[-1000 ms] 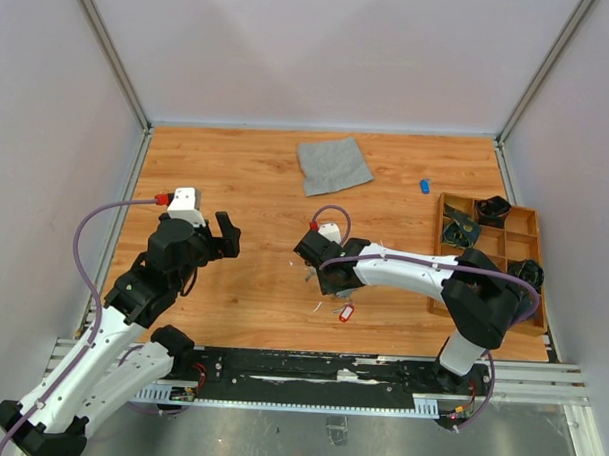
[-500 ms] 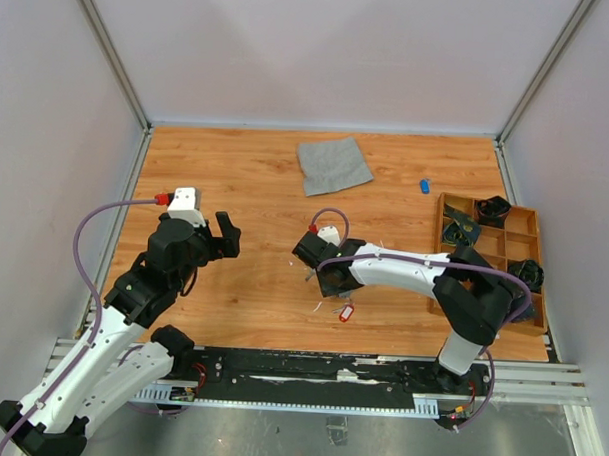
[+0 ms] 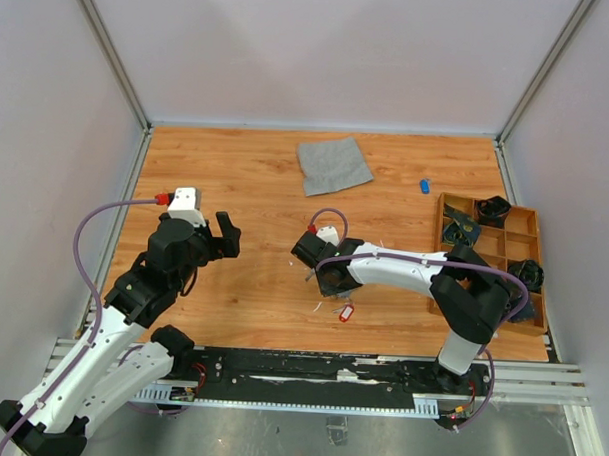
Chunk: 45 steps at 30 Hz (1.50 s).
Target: Put the keys on the keyring
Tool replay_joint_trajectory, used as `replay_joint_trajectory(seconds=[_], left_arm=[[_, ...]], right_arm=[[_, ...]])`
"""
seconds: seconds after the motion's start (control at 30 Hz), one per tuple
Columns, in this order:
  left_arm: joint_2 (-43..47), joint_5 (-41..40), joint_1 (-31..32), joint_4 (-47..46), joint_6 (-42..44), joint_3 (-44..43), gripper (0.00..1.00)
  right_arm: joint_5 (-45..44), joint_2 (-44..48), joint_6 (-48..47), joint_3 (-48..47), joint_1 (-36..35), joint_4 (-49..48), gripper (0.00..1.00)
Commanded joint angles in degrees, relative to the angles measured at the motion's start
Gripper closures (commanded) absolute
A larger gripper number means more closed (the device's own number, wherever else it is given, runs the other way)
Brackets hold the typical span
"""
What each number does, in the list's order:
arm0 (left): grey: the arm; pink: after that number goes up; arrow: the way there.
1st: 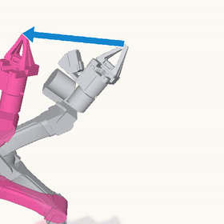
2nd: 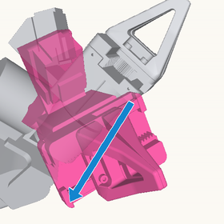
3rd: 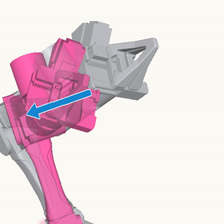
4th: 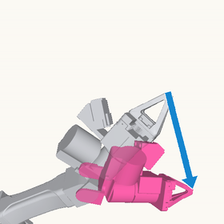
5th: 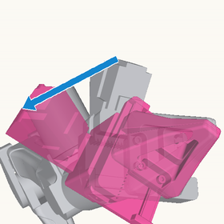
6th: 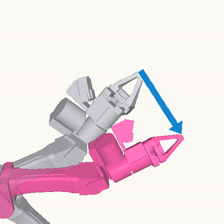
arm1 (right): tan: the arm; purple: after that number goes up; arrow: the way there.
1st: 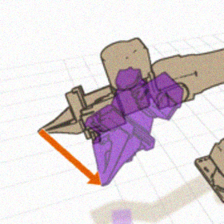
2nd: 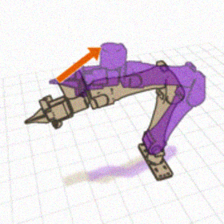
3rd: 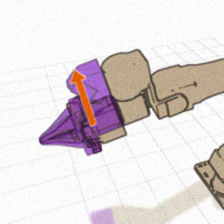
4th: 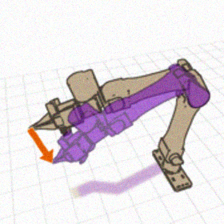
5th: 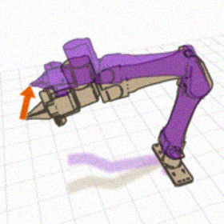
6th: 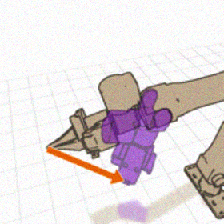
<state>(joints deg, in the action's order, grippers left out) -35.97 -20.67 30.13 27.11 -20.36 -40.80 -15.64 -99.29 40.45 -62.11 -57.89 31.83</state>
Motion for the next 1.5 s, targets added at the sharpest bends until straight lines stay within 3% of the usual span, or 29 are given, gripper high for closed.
replay_joint_trajectory(seconds=[0.0,0.3,0.57,0.87,1.2,1.47], left_arm=[[-0.1,0.4,0.0,-1.3,0.7,0.2,0.00],[-0.1,0.4,0.0,-1.3,0.8,0.2,0.00],[-0.2,0.5,0.0,-1.4,0.7,0.2,0.00],[-0.2,0.5,0.0,-1.4,0.7,0.2,0.00],[-0.2,0.5,0.0,-1.4,0.7,0.2,0.00],[-0.2,0.5,0.0,-1.4,0.7,0.2,0.00]], right_arm=[[-3.3,1.2,1.9,-0.3,-0.6,4.1,0.84],[-3.6,3.9,3.2,2.0,-0.6,4.1,0.92],[-3.3,3.2,3.5,2.0,-0.6,5.0,0.76],[-0.6,0.6,0.7,0.6,-0.6,5.2,0.73],[-0.6,-0.8,0.2,-0.2,-0.6,6.2,0.79],[-1.0,0.6,0.1,0.4,-0.7,5.4,0.93]])
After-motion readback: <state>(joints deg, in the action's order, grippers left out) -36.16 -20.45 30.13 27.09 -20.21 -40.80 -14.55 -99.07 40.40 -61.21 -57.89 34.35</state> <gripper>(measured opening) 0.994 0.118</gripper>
